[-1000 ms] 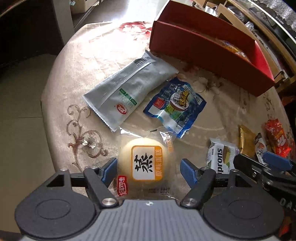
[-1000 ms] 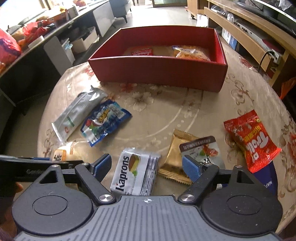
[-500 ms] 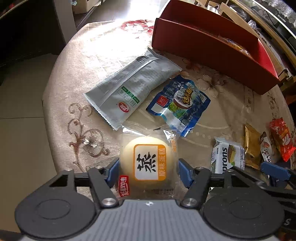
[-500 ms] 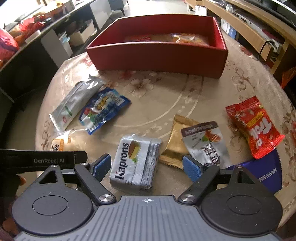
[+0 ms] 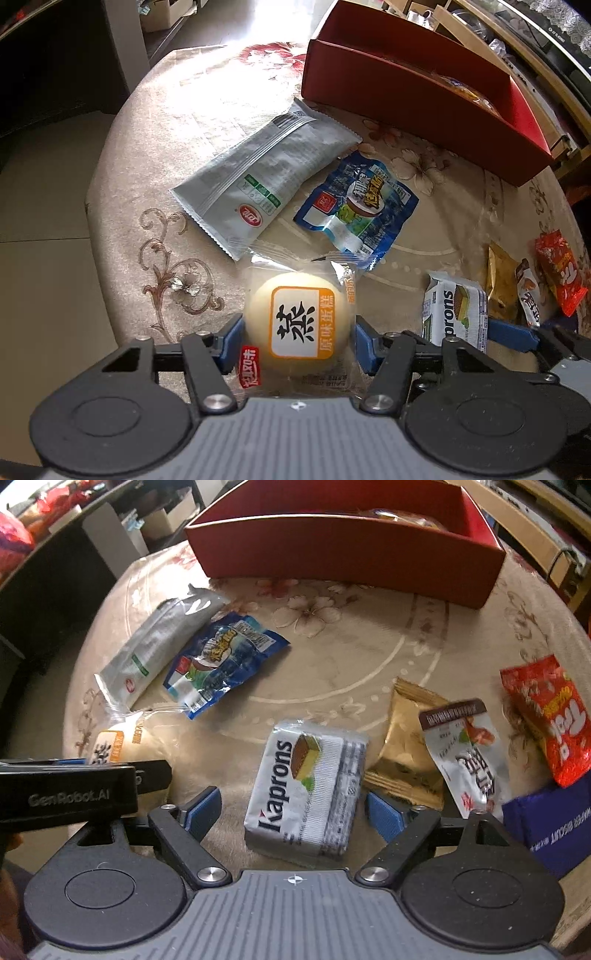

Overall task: Organize snacks
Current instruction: 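Close the left tool on the round steamed cake bun while the right tool grasps the Kaprons wafer pack, then lift the cake bun with the left tool while the right tool carries the Kaprons pack to the box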

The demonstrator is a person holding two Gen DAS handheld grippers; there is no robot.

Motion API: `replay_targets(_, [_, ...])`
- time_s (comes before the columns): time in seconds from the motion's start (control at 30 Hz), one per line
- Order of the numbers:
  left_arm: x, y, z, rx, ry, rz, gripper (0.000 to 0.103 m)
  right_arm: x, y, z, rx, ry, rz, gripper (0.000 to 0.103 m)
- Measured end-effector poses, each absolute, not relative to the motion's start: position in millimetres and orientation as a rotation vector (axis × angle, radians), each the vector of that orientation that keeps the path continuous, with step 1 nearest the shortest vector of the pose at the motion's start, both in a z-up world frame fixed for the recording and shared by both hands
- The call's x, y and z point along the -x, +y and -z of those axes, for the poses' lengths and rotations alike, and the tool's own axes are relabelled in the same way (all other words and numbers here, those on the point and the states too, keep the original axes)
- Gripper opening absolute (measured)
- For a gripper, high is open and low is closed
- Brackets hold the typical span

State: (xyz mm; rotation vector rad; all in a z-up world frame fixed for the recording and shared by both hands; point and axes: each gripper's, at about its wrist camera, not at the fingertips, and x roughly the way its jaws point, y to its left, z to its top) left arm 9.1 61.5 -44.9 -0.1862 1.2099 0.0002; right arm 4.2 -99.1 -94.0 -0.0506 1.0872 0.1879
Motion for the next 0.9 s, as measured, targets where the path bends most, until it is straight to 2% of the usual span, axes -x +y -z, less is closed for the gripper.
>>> replay_targets(0.03, [-9.0,61.6,44.7,0.185,1.21,0.002,0.059,-3.3,-97.3,94.1,0.073,1.076,-0.187,0.088])
replay_targets(0.17, [-8.6,61.8,45.5,0.182,1.217,0.008,0.059,2.5,-100.2,91.6,0.137,1.051,-0.174,0.066])
replay_targets(0.63, [0.0,44.9,45.0,0.127,1.213,0.09,0.058,28.6,-132.5,69.4,0.059,1.003,-0.193,0.064])
replay_targets(0.9, [1.3,31.1,52.1,0.054,1.216,0.084,0.06,26.6,-133.9,90.1,0.101,1.057,-0.174,0.065])
